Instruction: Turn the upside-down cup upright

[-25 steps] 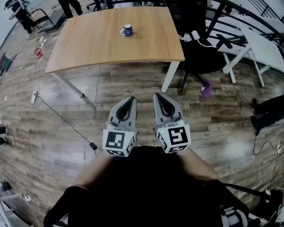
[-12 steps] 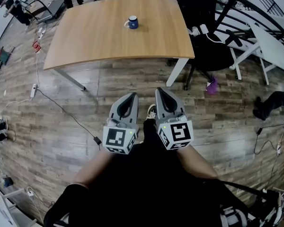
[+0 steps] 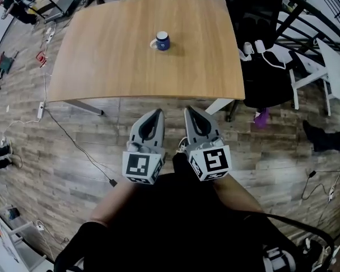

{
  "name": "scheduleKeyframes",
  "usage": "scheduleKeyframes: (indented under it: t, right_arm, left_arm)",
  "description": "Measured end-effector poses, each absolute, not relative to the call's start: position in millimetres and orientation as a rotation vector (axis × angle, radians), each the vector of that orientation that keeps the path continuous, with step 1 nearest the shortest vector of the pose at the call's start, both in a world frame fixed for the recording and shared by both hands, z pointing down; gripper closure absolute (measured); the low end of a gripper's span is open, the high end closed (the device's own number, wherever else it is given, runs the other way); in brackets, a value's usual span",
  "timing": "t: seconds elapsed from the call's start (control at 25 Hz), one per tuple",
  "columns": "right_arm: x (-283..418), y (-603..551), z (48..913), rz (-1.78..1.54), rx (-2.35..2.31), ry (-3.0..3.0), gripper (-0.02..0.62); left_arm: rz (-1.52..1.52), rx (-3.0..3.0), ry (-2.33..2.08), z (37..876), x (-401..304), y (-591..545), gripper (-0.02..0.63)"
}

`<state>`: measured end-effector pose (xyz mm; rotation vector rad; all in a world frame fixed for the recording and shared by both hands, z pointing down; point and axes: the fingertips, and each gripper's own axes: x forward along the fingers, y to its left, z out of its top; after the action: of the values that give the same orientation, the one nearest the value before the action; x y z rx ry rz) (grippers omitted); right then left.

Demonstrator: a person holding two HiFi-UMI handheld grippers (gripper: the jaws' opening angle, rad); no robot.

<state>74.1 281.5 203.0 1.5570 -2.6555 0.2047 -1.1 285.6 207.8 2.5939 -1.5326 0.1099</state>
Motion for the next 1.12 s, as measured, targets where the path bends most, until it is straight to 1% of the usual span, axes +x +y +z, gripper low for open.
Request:
scheduleKeyframes:
  t: [0.32, 0.68, 0.88, 1.12]
  right_arm:
    - [70.2, 150.7, 213.3, 0.226, 1.470, -2.671, 0.583]
    - [33.4, 47.5, 242.9, 0.288, 1.450, -2.608, 0.581]
    - [14.3, -11.1, 269.6, 0.290, 1.465, -2.531, 0.581]
    - [-0.6, -76.9, 317.8, 0.362, 1.416, -2.491, 0.580]
  left_arm:
    - [0.171, 2.528, -1.610, 224.7, -10.7, 165.2, 0.598]
    - [0.231, 2.569, -1.531, 249.1, -43.0, 60.9, 0.598]
    - [0.252, 2.601, -1.458, 269.4, -63.6, 0.0, 0.598]
    - [0.314, 2.628, -1.395, 315.2, -77.0, -70.8, 0.598]
